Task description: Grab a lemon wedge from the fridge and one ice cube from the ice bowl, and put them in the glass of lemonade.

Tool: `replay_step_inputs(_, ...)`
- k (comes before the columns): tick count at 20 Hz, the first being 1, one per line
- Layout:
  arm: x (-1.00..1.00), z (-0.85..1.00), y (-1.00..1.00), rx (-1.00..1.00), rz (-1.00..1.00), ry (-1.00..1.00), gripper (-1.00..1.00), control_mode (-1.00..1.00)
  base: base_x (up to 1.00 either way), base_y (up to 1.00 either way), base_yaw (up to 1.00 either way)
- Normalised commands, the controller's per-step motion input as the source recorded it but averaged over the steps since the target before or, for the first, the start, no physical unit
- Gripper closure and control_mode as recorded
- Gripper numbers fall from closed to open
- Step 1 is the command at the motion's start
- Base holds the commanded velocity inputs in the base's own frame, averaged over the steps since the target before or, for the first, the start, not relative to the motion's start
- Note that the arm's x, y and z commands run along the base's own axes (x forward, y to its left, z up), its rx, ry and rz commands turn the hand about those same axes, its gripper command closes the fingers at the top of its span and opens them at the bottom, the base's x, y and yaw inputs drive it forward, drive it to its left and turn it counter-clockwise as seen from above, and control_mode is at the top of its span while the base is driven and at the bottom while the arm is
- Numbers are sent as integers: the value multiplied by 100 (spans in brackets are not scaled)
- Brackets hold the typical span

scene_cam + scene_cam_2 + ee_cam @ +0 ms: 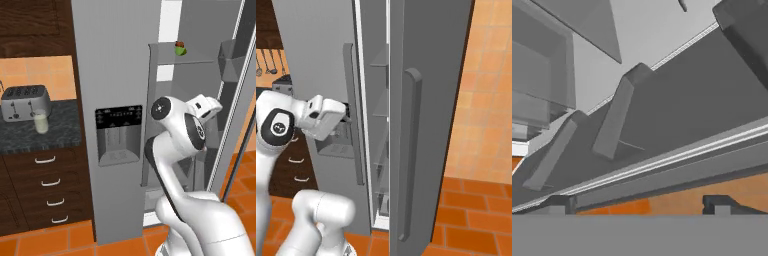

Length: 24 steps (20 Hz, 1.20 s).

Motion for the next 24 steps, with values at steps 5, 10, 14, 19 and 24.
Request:
replay_step_inputs(5,54,-2,-54,-3,-1,19,-100,-100,0,0,0)
replay_step_inputs(10,28,9,-51,0,-3,28,-100,-100,0,0,0)
replay_step_inputs(14,0,-20,-69,-5,-6,22,-100,-100,0,0,0)
replay_step_inputs(19,-10,-13,-72,-3,-6,16,-100,-100,0,0,0)
replay_step_inputs(24,-16,-11,-81,0,-8,13,-100,-100,0,0,0)
